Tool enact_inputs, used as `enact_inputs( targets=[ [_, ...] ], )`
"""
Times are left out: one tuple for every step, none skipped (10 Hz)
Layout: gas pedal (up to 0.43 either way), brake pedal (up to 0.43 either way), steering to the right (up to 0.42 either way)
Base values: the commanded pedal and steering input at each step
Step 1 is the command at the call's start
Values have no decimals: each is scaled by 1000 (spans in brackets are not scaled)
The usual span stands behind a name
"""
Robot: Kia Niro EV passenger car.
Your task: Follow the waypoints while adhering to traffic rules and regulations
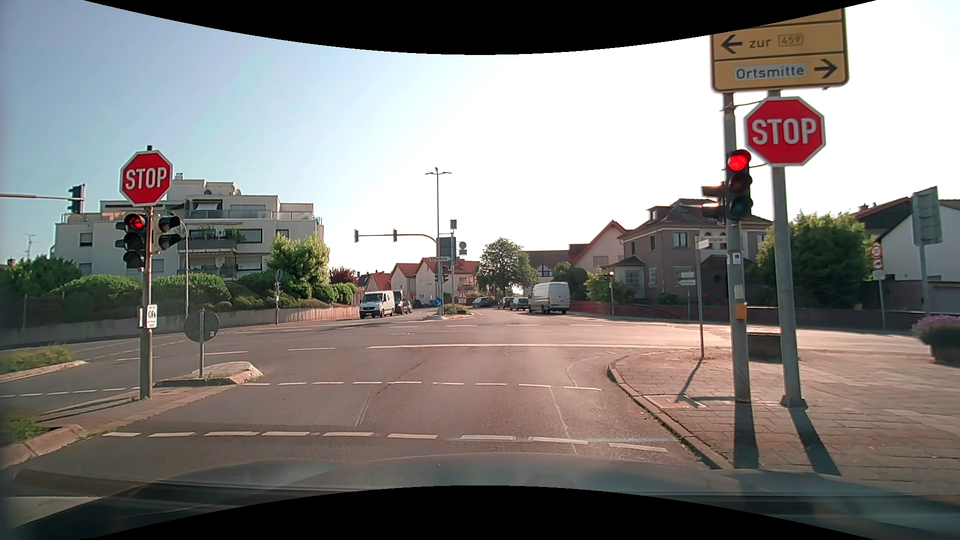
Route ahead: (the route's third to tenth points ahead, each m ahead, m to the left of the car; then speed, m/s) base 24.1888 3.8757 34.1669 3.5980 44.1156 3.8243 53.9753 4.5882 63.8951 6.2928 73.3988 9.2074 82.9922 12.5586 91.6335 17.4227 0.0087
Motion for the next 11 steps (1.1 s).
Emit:
enact_inputs(
  targets=[
    [0, 238, -1],
    [0, 238, -1],
    [0, 238, -1],
    [0, 238, -1],
    [0, 238, -1],
    [0, 238, -1],
    [0, 232, -1],
    [0, 238, -1],
    [0, 232, -1],
    [0, 238, -1],
    [0, 238, -1]
  ],
)
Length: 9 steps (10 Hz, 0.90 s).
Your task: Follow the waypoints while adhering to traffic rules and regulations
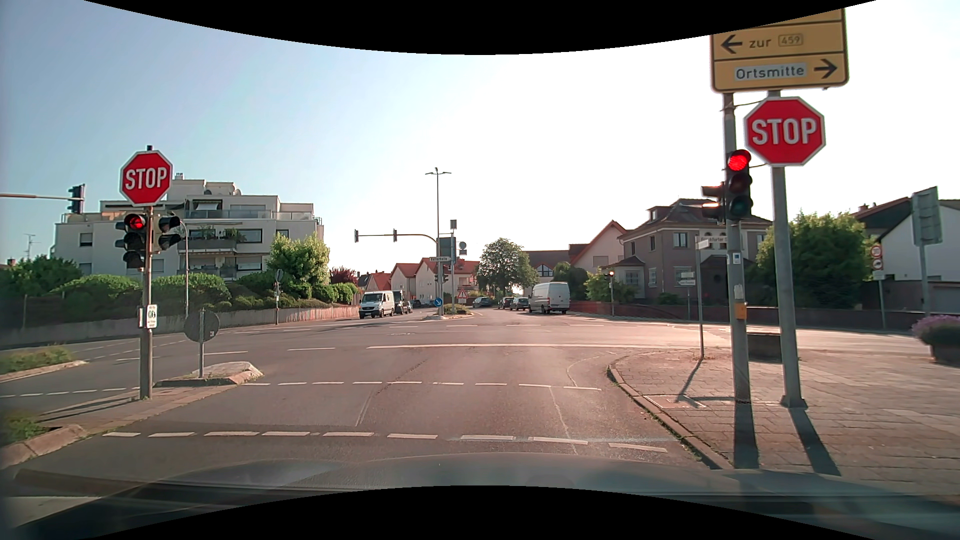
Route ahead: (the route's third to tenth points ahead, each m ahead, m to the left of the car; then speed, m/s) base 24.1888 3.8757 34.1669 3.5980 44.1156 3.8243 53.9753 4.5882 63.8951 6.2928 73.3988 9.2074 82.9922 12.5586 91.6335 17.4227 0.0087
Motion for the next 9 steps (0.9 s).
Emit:
enact_inputs(
  targets=[
    [0, 238, -1],
    [0, 238, -1],
    [0, 238, -1],
    [0, 238, -1],
    [0, 238, -1],
    [0, 238, -1],
    [0, 238, -1],
    [0, 238, -1],
    [0, 238, -1]
  ],
)
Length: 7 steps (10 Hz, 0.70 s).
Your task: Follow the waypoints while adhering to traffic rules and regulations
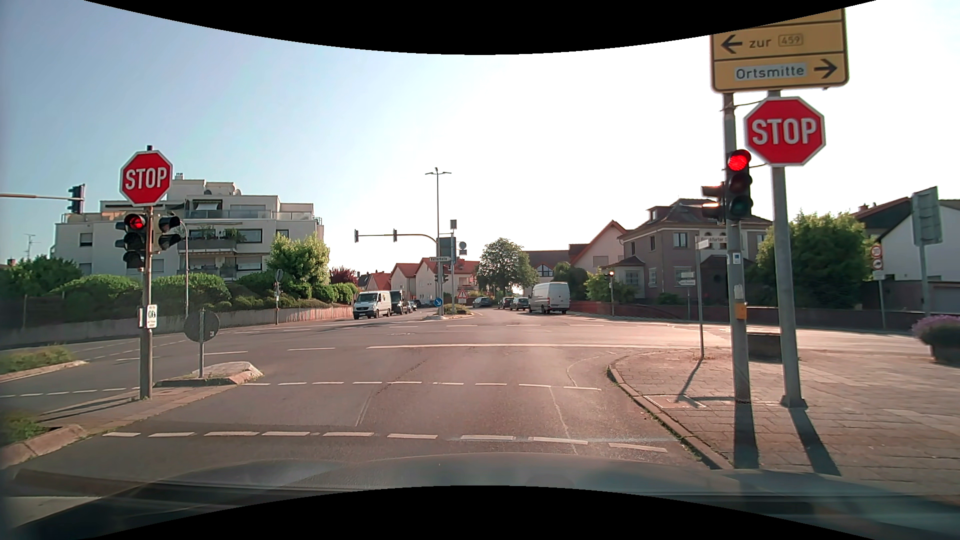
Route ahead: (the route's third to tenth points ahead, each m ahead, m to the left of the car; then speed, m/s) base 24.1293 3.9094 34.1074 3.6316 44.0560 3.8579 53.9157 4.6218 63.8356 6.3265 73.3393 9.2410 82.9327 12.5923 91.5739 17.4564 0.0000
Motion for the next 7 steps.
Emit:
enact_inputs(
  targets=[
    [0, 238, -1],
    [0, 238, -1],
    [0, 238, -1],
    [0, 238, -1],
    [0, 238, -1],
    [0, 238, -1],
    [0, 238, -1]
  ],
)
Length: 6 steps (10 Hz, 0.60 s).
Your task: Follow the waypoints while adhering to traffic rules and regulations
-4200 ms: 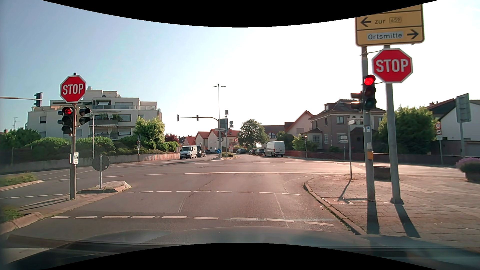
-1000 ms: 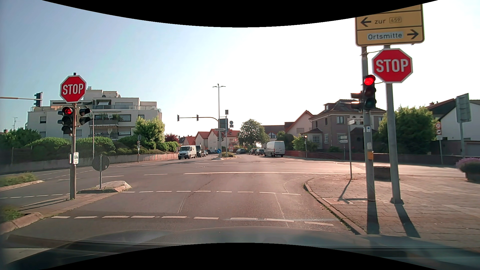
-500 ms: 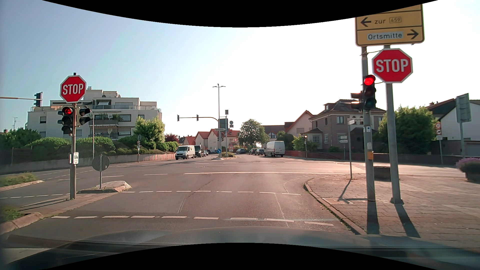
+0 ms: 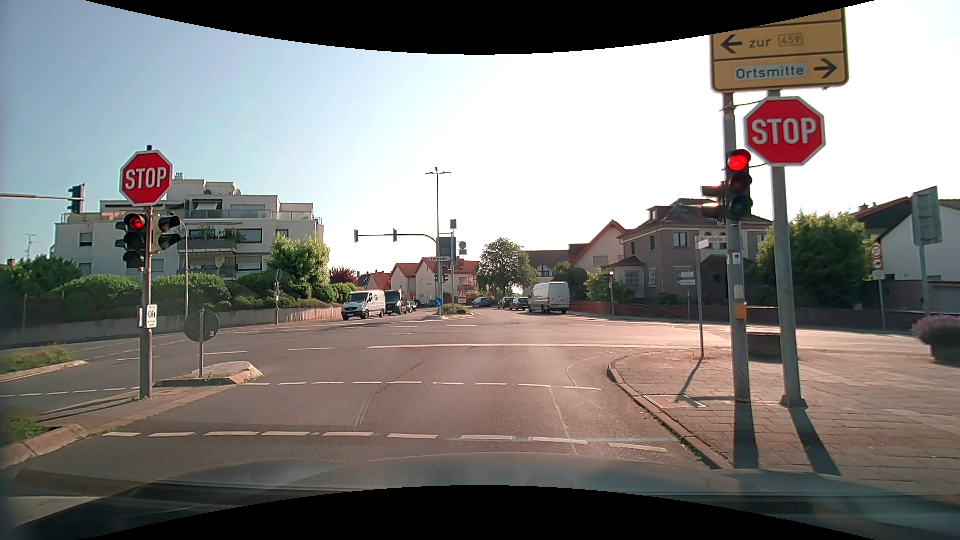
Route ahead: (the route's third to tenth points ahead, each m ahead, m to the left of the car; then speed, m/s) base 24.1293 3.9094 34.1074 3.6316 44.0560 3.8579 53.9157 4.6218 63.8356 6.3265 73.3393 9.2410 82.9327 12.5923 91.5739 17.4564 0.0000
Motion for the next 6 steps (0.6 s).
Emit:
enact_inputs(
  targets=[
    [0, 238, -1],
    [0, 238, -1],
    [0, 238, -1],
    [0, 238, -1],
    [0, 238, -1],
    [0, 238, -1]
  ],
)
